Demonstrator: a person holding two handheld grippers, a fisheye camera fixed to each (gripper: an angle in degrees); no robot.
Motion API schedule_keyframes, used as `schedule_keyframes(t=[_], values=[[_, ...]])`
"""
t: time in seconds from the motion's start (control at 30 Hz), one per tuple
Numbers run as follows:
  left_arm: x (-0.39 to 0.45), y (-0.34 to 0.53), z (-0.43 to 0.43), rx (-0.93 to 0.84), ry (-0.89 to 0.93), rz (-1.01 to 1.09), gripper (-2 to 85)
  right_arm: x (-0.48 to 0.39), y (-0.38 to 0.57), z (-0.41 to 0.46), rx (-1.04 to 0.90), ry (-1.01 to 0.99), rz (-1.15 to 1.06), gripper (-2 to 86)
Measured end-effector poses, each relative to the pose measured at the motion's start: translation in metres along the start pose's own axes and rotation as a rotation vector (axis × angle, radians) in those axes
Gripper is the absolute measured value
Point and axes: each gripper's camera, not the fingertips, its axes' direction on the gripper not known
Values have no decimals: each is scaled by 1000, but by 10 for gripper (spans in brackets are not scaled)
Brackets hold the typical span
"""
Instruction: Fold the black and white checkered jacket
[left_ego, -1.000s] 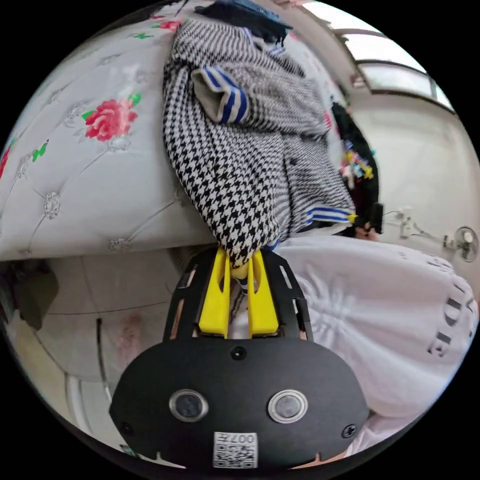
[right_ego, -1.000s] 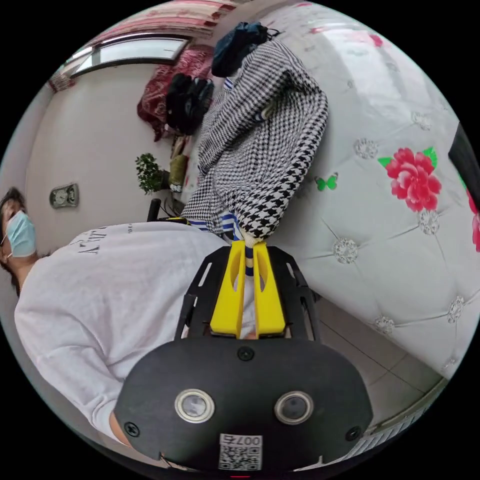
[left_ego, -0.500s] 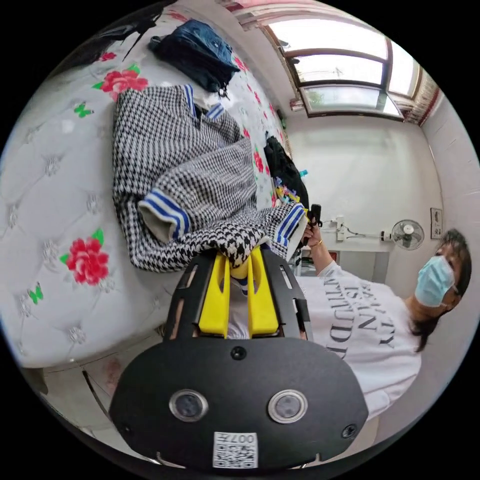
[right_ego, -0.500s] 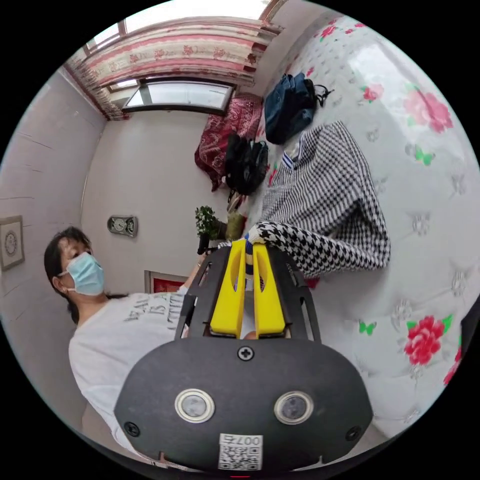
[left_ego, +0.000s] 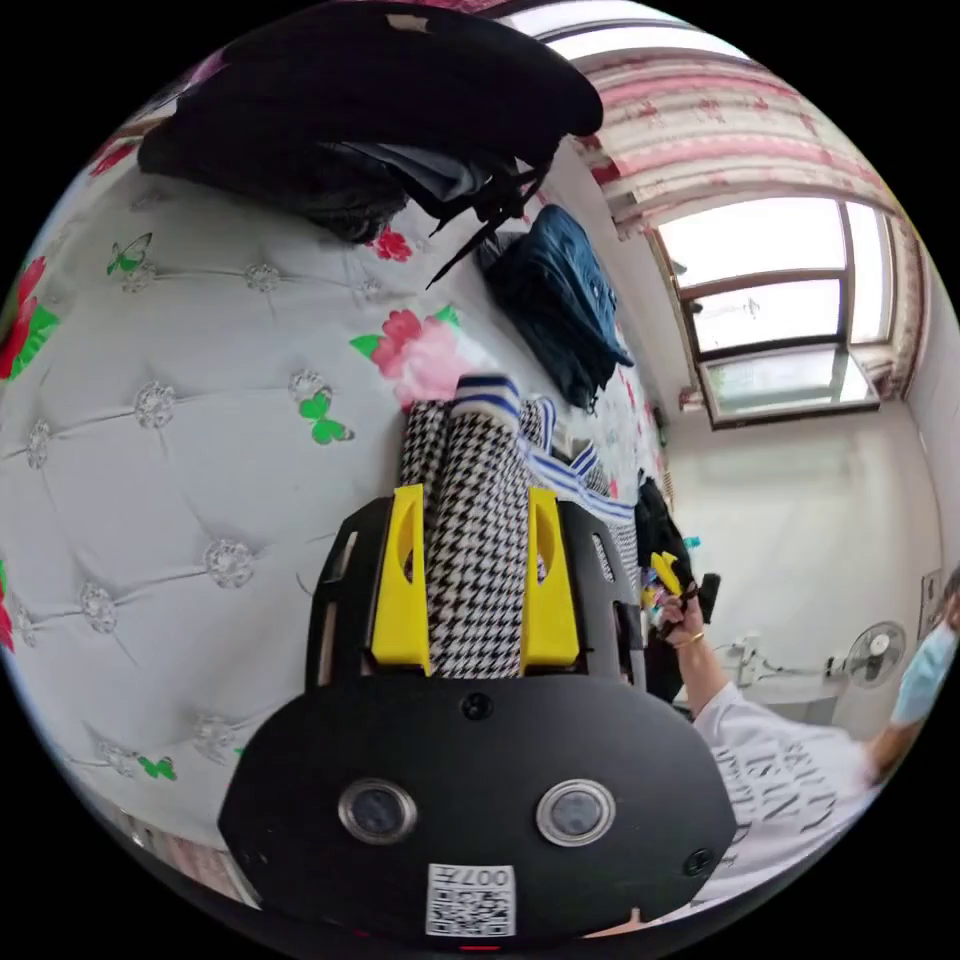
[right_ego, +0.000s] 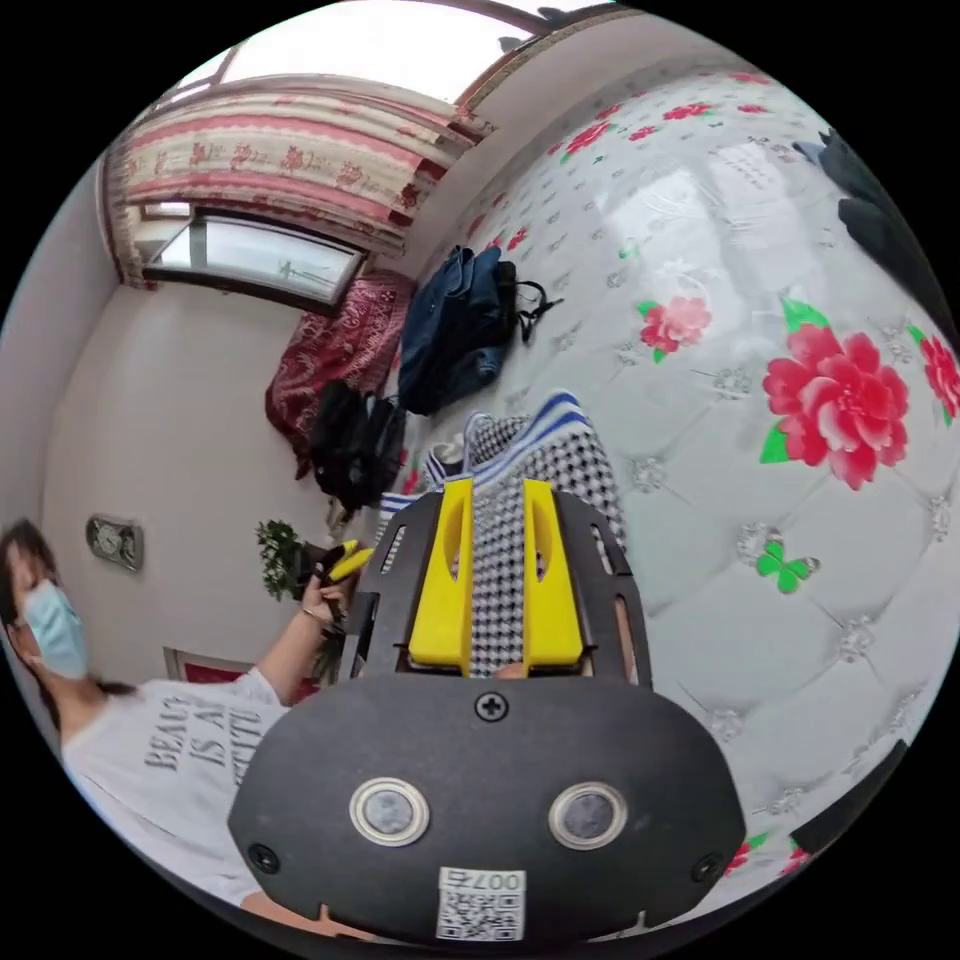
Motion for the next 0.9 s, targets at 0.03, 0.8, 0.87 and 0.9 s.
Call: schedule_keyframes(t=[0.03,0.8,0.87,0.9], values=[[1,14,1,-8,-32,39,145,3,10,-2,-10,42,-16,33],[63,29,164,-138,-498,323,62,48,-10,28,-143,269,51,25],[57,26,158,-167,-448,226,70,58,3,5,-88,209,88,41],[54,31,142,-125,-429,195,78,61,16,-22,-24,185,102,51]])
